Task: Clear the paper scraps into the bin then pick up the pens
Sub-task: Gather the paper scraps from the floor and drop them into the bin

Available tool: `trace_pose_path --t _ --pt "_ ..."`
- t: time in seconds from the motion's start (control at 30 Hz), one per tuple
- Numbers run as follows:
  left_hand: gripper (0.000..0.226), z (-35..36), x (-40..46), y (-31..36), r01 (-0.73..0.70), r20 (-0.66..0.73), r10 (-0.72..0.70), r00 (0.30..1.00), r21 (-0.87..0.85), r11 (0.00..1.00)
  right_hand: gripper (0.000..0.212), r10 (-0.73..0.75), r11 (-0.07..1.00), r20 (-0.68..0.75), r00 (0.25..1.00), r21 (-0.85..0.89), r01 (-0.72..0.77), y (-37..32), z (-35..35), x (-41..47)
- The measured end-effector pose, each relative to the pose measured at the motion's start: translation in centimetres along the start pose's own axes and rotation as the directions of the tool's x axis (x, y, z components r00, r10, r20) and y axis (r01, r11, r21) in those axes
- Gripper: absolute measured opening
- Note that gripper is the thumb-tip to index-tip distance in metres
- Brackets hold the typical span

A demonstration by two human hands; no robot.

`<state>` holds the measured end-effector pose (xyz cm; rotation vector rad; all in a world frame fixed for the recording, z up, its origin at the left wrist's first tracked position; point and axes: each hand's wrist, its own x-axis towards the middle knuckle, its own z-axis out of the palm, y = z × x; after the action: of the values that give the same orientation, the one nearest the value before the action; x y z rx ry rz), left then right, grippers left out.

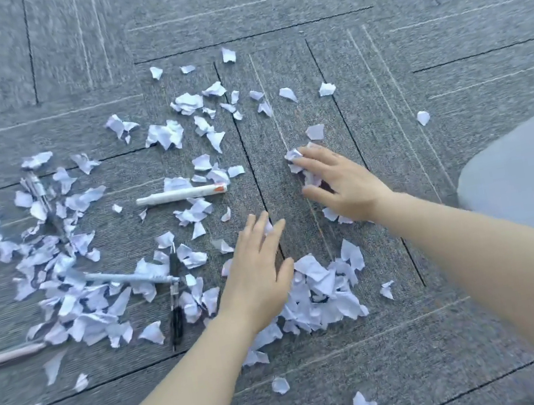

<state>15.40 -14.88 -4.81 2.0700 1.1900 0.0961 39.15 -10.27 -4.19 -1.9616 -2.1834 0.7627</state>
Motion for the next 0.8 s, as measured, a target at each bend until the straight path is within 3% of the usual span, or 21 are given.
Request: trace_pose_path --t 0.13,0.23,0.3,0.43,0.53,0.67,0.8 --pt "0.076 1.1 -5.2 -0.6 -0.139 0.049 0.133 0.990 0.150 0.979 0.065 -0.129 0.986 0.094 0.987 0.116 0.118 -3.4 3.7 -10.2" --pt "0.093 2.2 -8.6 -1.5 -0.116 0.020 0.114 0.993 0.251 0.961 0.067 -0.132 0.969 -0.058 0.990 0.205 0.141 -4.5 6.0 -14.7" --pt "0.104 2.9 -10.1 -2.3 -0.071 0.011 0.072 0.997 0.318 0.945 0.081 -0.080 0.991 -0.150 0.985 0.094 0.095 -4.8 7.3 -15.8" --pt "0.110 3.8 -10.4 -2.7 -0.022 -0.023 0.034 0.999 0.404 0.915 0.102 -0.104 0.986 -0.029 0.994 -0.134 0.099 -6.2 10.0 -15.4" --pt "0.105 3.2 -7.5 -2.6 -0.002 -0.084 0.042 0.996 0.425 0.905 0.088 -0.167 0.976 -0.090 0.982 -0.153 0.152 -6.9 10.7 -12.2" --pt "0.092 1.8 -3.3 -2.8 -0.146 -0.069 0.202 0.977 0.476 0.867 0.058 -0.223 0.960 -0.229 0.947 -0.223 0.172 -7.0 10.0 -8.3" --pt "0.058 0.5 0.1 -2.4 -0.190 -0.115 0.283 0.952 0.504 0.843 0.025 -0.251 0.952 -0.307 0.918 -0.251 0.177 -6.9 8.5 -6.3"
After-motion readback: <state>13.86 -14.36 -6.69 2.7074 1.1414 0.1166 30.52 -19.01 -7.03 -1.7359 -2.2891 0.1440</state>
